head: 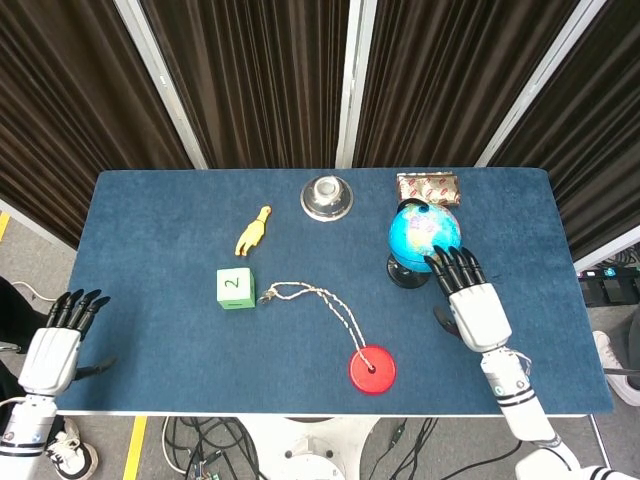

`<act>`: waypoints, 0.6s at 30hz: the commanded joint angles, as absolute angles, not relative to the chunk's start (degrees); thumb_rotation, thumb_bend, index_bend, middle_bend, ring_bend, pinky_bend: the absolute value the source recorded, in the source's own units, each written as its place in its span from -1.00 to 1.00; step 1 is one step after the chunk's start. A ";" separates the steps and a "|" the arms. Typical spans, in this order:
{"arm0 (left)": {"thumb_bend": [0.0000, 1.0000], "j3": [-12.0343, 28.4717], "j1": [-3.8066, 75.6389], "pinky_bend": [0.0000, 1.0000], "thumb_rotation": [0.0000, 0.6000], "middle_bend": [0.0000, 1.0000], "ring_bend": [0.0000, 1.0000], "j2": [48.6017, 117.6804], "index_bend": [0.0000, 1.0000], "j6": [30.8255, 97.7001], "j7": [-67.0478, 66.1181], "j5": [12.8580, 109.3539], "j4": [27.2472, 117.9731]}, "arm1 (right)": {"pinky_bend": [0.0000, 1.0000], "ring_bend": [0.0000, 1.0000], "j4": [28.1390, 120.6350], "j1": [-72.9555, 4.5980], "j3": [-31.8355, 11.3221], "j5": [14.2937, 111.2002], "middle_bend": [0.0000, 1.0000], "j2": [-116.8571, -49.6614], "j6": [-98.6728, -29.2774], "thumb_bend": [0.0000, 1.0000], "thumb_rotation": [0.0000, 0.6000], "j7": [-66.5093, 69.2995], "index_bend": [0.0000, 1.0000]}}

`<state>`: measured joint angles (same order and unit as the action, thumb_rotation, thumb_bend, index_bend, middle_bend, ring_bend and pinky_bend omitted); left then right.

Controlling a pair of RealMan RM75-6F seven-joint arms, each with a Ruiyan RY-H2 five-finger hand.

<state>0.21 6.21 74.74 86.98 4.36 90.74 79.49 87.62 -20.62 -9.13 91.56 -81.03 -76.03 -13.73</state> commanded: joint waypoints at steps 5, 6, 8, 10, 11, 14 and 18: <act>-1.00 0.16 6.21 -0.90 1.00 -0.82 -0.95 74.72 -0.73 86.86 4.70 90.67 79.29 | -1.00 -1.00 86.79 -21.51 -9.34 89.76 -1.00 -81.68 -75.16 -0.57 1.00 -14.16 -1.00; -1.00 0.16 6.21 -0.90 1.00 -0.82 -0.95 74.72 -0.73 86.87 4.75 90.68 79.26 | -1.00 -1.00 86.75 -21.53 -9.40 89.46 -1.00 -81.63 -75.15 -0.57 1.00 -14.20 -1.00; -1.00 0.13 6.23 -0.90 1.00 -0.82 -0.95 74.73 -0.73 86.85 4.80 90.72 79.23 | -1.00 -1.00 86.68 -21.52 -9.53 88.70 -1.00 -81.42 -75.13 -0.57 1.00 -14.23 -1.00; -1.00 0.11 6.25 -0.90 1.00 -0.82 -0.95 74.74 -0.73 86.82 4.75 90.76 79.25 | -1.00 -1.00 86.58 -21.53 -9.62 87.89 -1.00 -81.15 -74.91 -0.57 1.00 -14.21 -1.00; -1.00 0.11 6.27 -0.90 1.00 -0.82 -0.95 74.75 -0.73 86.81 4.71 90.76 79.27 | -1.00 -1.00 86.50 -21.56 -9.68 87.44 -1.00 -81.03 -74.72 -0.58 1.00 -14.20 -1.00; -1.00 0.13 6.31 -0.90 1.00 -0.82 -0.95 74.74 -0.73 86.79 4.53 90.78 79.42 | -1.00 -1.00 86.21 -21.49 -9.91 85.52 -1.00 -80.66 -74.01 -0.58 1.00 -14.13 -1.00; -1.00 0.09 6.34 -0.90 1.00 -0.82 -0.95 74.69 -0.73 86.69 4.32 90.77 79.56 | -1.00 -1.00 85.64 -20.81 -10.50 82.25 -1.00 -80.61 -73.93 -0.58 1.00 -14.29 -1.00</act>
